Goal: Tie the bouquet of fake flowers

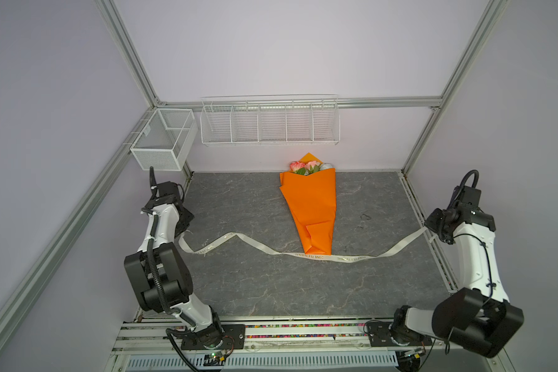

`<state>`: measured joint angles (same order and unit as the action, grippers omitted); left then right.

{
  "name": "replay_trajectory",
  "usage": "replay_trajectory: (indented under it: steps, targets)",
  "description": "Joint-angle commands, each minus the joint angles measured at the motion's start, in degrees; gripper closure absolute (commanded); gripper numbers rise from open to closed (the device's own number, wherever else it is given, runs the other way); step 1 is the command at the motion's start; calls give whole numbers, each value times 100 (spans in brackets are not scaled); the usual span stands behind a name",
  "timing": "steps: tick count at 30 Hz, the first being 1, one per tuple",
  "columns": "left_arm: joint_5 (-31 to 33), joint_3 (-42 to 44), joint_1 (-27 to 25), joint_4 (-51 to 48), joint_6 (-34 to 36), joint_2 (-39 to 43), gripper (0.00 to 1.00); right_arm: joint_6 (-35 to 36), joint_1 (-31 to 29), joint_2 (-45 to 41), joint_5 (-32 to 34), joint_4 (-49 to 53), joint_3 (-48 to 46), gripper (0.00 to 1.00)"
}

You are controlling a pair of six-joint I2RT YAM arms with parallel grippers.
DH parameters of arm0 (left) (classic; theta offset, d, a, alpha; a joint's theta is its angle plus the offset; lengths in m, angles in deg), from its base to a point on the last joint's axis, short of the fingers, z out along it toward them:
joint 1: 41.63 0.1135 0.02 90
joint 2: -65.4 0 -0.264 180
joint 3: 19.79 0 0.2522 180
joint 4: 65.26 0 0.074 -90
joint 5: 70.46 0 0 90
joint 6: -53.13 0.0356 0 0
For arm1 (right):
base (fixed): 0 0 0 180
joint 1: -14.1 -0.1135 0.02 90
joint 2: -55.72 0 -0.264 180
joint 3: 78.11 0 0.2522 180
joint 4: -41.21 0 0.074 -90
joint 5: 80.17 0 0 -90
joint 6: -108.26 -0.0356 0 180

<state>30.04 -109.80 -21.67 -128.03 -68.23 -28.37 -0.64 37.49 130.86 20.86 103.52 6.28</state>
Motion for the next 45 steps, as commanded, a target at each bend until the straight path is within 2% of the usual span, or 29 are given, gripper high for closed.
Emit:
replay_trajectory:
  steps: [1,4,11,15,16,20,23,24,25,26,28,31,34,36,38,39,41,45]
  targets:
    - [93,-28,384,-337,-11,96,100,198,-194,160,503,48,208,94]
    - [35,-19,624,-248,-34,163,100,339,-508,362,925,136,360,93]
    - [29,137,636,-172,-10,-16,98,631,-839,1257,1893,374,767,93]
    - [29,111,638,-257,-57,-46,62,653,-847,1556,2461,530,963,85]
    - [32,119,639,-271,-59,-7,54,608,-843,1551,2581,584,1050,80]
    - [-100,116,639,-343,-5,157,41,549,-848,1235,2774,730,1164,36]
    - [-190,76,640,-437,44,325,32,380,-880,908,2785,966,1374,30]
    - [-225,76,640,-452,73,401,19,441,-911,739,2706,887,1356,13]
    - [-233,68,640,-480,107,471,11,464,-923,600,2597,858,1362,9]
    - [-227,52,640,-518,109,521,10,522,-920,481,2350,815,1380,9]
    - [-128,13,640,-586,122,690,10,679,-940,303,1135,739,1354,13]
    - [-196,25,638,-562,142,960,11,492,-1051,202,-1385,682,992,33]
    - [-653,66,640,-507,310,1165,11,33,-1456,76,-2592,123,-8,52]
    - [-1011,163,638,-474,321,1310,13,-223,-1766,73,-2882,-148,-594,66]
    - [-1870,422,625,-255,442,1498,18,-511,-2068,121,-3113,-391,-1058,74]
    - [-2288,591,586,-130,481,1603,21,-632,-2250,166,-3041,-424,-1220,76]
    - [-2636,888,319,-21,476,1810,24,-746,-2600,203,-2808,-514,-1472,78]
    - [-3036,1603,-678,274,452,2080,24,-932,-2993,403,-2780,-864,-1912,82]
